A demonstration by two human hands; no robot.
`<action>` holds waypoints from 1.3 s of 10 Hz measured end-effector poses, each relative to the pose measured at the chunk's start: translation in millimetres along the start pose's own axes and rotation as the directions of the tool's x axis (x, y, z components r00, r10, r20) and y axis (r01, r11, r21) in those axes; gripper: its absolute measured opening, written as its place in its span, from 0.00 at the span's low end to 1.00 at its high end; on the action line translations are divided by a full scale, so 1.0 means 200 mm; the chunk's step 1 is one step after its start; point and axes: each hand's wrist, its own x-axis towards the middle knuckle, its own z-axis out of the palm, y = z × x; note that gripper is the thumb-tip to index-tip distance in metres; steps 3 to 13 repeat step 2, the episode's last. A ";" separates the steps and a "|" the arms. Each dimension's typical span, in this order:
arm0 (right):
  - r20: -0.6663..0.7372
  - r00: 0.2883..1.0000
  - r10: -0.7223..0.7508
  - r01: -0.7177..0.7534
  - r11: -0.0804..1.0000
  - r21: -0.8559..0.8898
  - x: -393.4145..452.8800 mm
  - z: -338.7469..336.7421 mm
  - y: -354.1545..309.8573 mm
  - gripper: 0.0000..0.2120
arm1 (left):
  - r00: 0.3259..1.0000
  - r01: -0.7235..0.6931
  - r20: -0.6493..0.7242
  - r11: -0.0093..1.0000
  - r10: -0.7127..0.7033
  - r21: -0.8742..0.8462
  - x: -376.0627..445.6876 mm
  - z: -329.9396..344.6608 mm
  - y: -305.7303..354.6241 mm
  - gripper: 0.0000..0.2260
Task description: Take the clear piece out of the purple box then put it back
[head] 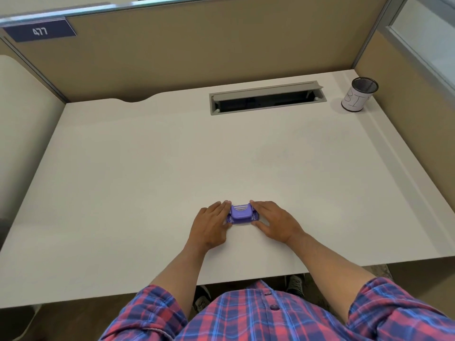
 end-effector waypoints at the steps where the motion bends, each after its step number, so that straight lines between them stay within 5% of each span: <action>1: -0.074 0.997 0.003 -0.012 0.994 -0.111 0.00 -0.05 -0.03 0.32 | 0.997 0.063 -0.054 0.998 -0.063 0.007 -0.04 -0.02 0.00 0.36; 2: -0.221 0.967 0.129 -0.179 0.958 -0.223 0.01 -0.07 0.00 0.32 | 0.961 0.200 -0.192 0.980 -0.197 -0.005 -0.08 -0.02 -0.03 0.39; 13: -0.221 0.967 0.129 -0.179 0.958 -0.223 0.01 -0.07 0.00 0.32 | 0.961 0.200 -0.192 0.980 -0.197 -0.005 -0.08 -0.02 -0.03 0.39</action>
